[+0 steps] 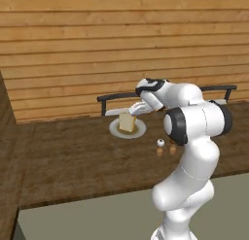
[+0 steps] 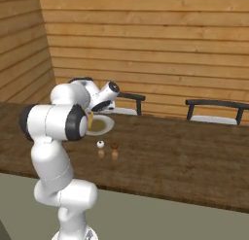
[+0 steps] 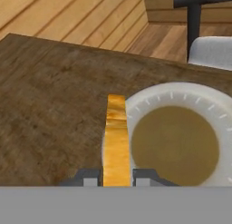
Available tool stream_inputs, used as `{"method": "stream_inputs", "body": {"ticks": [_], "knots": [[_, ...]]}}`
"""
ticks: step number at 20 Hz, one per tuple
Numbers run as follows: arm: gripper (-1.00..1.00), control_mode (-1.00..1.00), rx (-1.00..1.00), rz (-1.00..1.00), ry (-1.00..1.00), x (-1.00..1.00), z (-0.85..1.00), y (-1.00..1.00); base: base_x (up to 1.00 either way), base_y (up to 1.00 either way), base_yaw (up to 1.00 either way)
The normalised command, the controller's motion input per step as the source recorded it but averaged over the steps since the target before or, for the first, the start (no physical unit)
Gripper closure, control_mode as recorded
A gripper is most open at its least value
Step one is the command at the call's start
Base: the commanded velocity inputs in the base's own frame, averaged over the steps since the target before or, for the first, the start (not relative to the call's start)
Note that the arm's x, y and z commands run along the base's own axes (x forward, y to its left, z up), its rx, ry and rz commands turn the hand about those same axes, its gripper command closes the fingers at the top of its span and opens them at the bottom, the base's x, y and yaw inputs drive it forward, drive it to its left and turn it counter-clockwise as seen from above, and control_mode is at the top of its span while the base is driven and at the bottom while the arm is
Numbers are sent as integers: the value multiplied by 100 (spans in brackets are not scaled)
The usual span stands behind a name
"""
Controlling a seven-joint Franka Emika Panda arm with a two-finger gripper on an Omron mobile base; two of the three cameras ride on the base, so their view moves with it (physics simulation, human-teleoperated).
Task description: Start the toaster. Once the lever pops up, take the bread to the plate on the dining counter.
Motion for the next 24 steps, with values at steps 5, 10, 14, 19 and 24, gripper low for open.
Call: {"method": "stream_inputs", "body": {"ticks": [5, 10, 14, 19, 24], "knots": [[100, -100, 0, 0, 0, 6, -28, 0, 0, 0, 0], [100, -100, 0, 0, 0, 22, -17, 0, 0, 0, 0], [100, -100, 0, 0, 0, 40, -8, 1, 0, 0, 0], [100, -100, 0, 1, 0, 16, -20, 1, 0, 0, 0], [-100, -100, 0, 2, -1, 1, -31, 3, 0, 0, 0]]}}
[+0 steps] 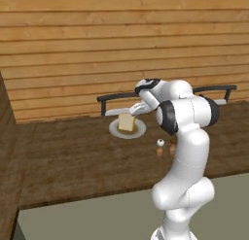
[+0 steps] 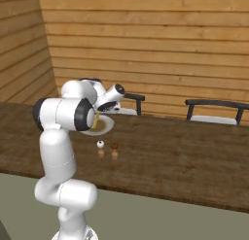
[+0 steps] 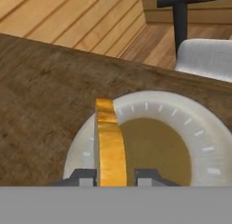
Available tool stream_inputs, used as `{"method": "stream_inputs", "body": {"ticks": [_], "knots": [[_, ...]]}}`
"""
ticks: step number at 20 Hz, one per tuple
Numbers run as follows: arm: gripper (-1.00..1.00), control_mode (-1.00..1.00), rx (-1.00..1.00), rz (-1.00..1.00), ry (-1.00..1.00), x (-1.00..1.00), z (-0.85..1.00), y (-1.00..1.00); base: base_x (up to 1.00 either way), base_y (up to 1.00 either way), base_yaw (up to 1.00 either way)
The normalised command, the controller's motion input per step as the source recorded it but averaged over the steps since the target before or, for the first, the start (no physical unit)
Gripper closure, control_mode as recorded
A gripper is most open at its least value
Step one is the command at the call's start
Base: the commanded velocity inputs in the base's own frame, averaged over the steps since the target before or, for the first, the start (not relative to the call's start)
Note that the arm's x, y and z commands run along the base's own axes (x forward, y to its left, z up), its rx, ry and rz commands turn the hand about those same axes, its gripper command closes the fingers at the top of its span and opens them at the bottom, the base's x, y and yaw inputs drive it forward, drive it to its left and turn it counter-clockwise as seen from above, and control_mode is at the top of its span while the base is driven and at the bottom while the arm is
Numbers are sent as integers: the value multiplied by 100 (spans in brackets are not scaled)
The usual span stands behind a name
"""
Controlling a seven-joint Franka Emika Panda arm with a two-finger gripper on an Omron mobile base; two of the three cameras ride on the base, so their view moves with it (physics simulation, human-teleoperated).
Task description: Start the toaster. Once the lever pops up, take the bread to the plate on the dining counter.
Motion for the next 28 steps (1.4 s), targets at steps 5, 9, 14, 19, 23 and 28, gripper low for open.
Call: {"method": "stream_inputs", "body": {"ticks": [5, 9, 14, 19, 23, 28], "knots": [[-100, -100, 0, 2, -1, 0, -5, 1, 0, 0, 0], [-100, -100, -4, 0, 0, 0, -11, -11, 0, 0, 0], [-100, -100, -12, 0, -4, 0, -15, -35, 0, 0, 0], [-100, -100, -14, 0, -5, 0, 1, -42, 0, 0, 0], [-100, -100, -15, -1, -12, -47, 71, 39, 0, 0, 0], [-100, -100, -7, -20, -5, -100, 82, 21, 0, 0, 0]]}}
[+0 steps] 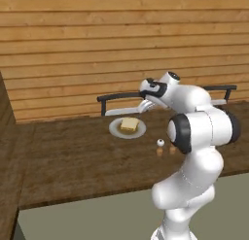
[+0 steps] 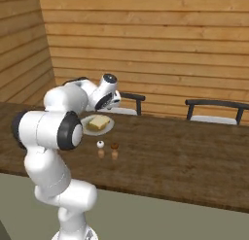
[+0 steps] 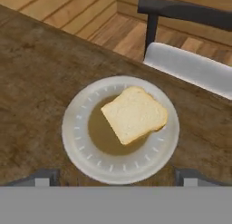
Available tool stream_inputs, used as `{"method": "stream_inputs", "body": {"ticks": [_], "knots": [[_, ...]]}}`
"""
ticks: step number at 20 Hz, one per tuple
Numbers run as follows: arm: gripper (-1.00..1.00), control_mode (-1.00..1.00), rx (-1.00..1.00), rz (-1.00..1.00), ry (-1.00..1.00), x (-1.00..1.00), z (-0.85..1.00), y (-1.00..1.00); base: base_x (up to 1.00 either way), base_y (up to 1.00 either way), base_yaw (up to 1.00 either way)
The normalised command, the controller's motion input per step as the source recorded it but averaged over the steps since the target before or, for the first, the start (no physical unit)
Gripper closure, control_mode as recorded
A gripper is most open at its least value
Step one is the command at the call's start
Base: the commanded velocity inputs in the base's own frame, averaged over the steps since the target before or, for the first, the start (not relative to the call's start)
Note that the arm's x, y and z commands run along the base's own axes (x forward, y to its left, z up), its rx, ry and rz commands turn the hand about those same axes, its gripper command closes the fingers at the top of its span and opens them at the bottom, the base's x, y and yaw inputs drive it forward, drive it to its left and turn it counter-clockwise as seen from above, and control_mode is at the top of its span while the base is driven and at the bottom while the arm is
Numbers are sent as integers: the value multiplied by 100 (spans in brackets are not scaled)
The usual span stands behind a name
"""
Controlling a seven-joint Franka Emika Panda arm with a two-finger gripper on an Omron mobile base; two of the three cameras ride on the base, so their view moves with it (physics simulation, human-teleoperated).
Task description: Start the toaster. Once the lever pops up, take the bread to the plate on the dining counter.
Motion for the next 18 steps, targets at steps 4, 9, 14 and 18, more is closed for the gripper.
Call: {"method": "stream_inputs", "body": {"ticks": [4, 9, 14, 18], "knots": [[-100, -100, 0, -36, 0, -100, 29, -23, 0, 0, 0], [-100, -100, 0, -34, 0, -100, 1, -11, 0, 0, 0], [-100, -100, 0, -32, 0, -100, 1, -14, 0, 0, 0], [-100, -100, 0, -36, -3, -100, 1, -4, 0, 0, 0]]}}
